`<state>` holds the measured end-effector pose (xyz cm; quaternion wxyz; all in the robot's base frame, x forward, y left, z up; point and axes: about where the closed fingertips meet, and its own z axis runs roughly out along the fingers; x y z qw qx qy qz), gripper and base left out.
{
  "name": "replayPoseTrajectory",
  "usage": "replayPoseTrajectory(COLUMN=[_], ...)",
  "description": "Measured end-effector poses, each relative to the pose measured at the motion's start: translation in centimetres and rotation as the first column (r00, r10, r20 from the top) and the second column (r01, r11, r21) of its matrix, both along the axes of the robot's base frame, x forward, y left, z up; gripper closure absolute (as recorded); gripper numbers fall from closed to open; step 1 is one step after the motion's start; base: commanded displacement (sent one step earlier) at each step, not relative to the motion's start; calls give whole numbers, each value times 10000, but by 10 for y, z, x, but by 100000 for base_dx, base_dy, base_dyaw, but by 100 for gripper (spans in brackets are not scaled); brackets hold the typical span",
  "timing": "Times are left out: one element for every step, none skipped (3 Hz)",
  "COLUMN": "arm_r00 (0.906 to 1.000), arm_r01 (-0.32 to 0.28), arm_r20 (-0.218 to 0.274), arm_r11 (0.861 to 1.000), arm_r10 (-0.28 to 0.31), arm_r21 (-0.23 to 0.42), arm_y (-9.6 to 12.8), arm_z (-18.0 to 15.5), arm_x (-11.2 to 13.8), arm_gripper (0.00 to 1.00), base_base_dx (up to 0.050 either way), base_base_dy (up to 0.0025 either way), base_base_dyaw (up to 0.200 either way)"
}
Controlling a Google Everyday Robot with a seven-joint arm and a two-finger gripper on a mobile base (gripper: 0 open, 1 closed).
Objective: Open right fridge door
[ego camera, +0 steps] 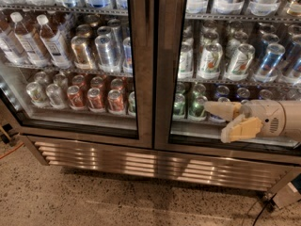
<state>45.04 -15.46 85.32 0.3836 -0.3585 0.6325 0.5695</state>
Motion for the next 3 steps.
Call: replayPoseTrajectory(arm_r00=[9981, 9877, 9876], arm_r01=[534, 718, 717], arm_r20=[302, 1387, 1388], arm_r11=[9985, 9974, 9974], arm_r10=[-536, -727, -726], arm_r21=[95, 115, 115], arm_y=[18, 36, 36], arm_z=[33, 100, 100], arm_x=[10, -6, -6], arm_gripper=[0, 0, 0], base_base_dx=[0, 0, 0], base_base_dy=[0, 0, 0], base_base_dyaw=[0, 0, 0])
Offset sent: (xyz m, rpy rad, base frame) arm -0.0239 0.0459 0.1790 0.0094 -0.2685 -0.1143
